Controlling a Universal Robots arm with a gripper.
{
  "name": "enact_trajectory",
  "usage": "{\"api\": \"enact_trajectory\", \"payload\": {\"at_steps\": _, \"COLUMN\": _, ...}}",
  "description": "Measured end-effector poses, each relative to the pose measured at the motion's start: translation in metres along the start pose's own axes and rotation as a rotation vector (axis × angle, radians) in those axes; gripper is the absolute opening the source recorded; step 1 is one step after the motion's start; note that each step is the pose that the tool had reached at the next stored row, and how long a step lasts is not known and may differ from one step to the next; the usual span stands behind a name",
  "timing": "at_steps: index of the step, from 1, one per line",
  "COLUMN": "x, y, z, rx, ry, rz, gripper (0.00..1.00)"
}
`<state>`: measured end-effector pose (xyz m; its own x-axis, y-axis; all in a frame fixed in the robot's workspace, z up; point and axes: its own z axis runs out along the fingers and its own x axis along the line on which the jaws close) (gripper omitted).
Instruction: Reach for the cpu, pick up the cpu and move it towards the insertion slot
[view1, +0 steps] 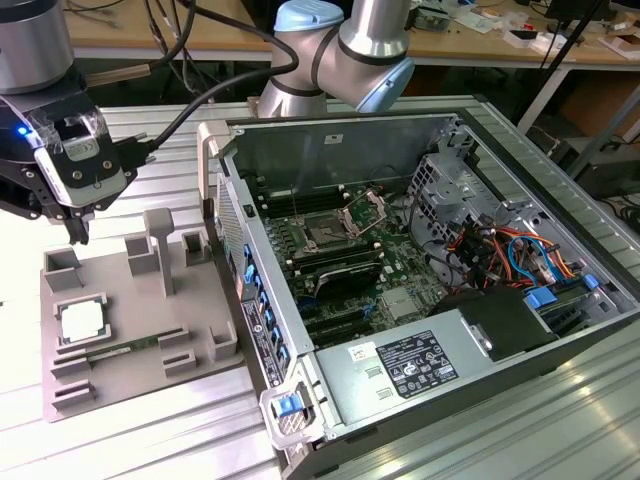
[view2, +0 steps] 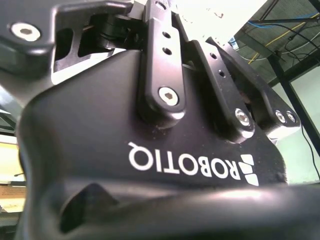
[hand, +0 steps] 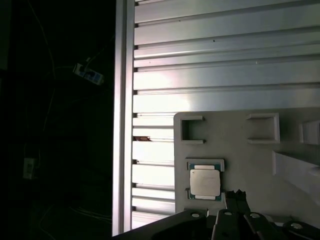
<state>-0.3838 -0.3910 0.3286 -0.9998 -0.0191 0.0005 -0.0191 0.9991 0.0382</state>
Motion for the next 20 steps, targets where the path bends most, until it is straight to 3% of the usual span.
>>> {"api": "enact_trajectory", "payload": {"at_steps": 20, "x": 0.0004, "y": -0.0002, "z": 0.0051, "rx": 0.0000, "ry": 0.0000, "rz": 0.000, "gripper": 0.11}}
